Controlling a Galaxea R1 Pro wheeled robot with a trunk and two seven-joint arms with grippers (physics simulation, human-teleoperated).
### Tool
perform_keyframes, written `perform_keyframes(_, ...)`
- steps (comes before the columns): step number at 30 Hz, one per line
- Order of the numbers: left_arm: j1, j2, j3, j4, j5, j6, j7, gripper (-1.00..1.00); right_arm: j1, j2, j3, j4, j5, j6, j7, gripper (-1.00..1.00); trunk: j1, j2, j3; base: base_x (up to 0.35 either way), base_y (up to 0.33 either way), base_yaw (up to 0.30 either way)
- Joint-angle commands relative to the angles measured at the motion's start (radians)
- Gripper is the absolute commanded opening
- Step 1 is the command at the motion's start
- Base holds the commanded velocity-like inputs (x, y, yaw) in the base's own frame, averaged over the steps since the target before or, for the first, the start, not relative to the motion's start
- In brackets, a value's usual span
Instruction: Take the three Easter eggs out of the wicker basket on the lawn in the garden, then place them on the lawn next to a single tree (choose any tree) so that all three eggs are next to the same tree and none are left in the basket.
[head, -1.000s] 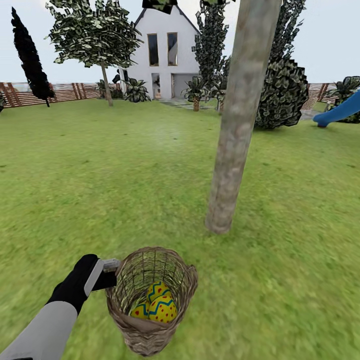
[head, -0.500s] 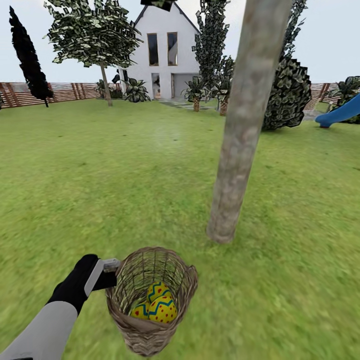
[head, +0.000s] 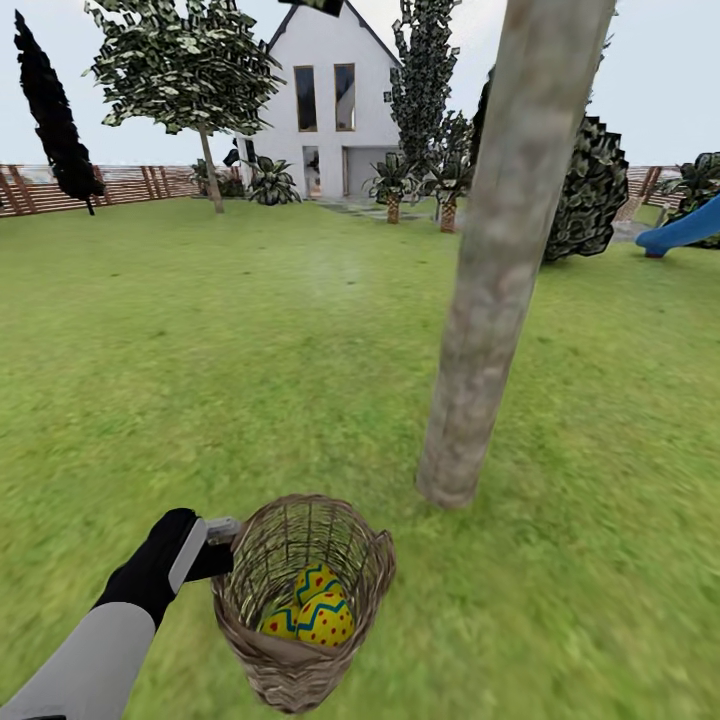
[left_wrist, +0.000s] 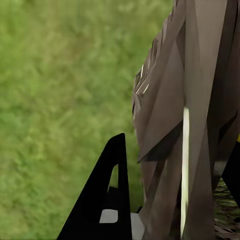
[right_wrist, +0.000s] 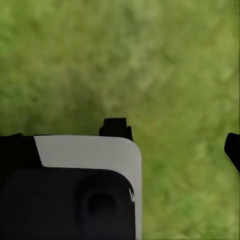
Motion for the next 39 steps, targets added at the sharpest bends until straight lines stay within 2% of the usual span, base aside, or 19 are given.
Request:
perform_keyframes(1, -0.001, 0.000, 0.001, -0.001, 0.021, 0.002, 0.008, -1.00, -0.001, -0.001, -0.009, 0.003, 0.010, -0.006, 0.003, 1.00, 0.001, -0.001, -0.001, 0.331, 0.000, 0.000)
perform_keyframes(26, -0.001, 0.000, 0.002, -0.002, 0.021, 0.002, 0.008, -1.00, 0.008, -0.001, -0.003, 0.003, 0.012, -0.007, 0.003, 1.00, 0.001, -0.001, -0.001, 0.331, -0.001, 0.000)
perform_keyframes(39, -0.001, 0.000, 0.001, -0.001, 0.020, 0.002, 0.008, -1.00, 0.008, -0.001, -0.003, 0.003, 0.012, -0.007, 0.003, 1.00, 0.001, -0.001, -0.001, 0.327, -0.127, 0.000)
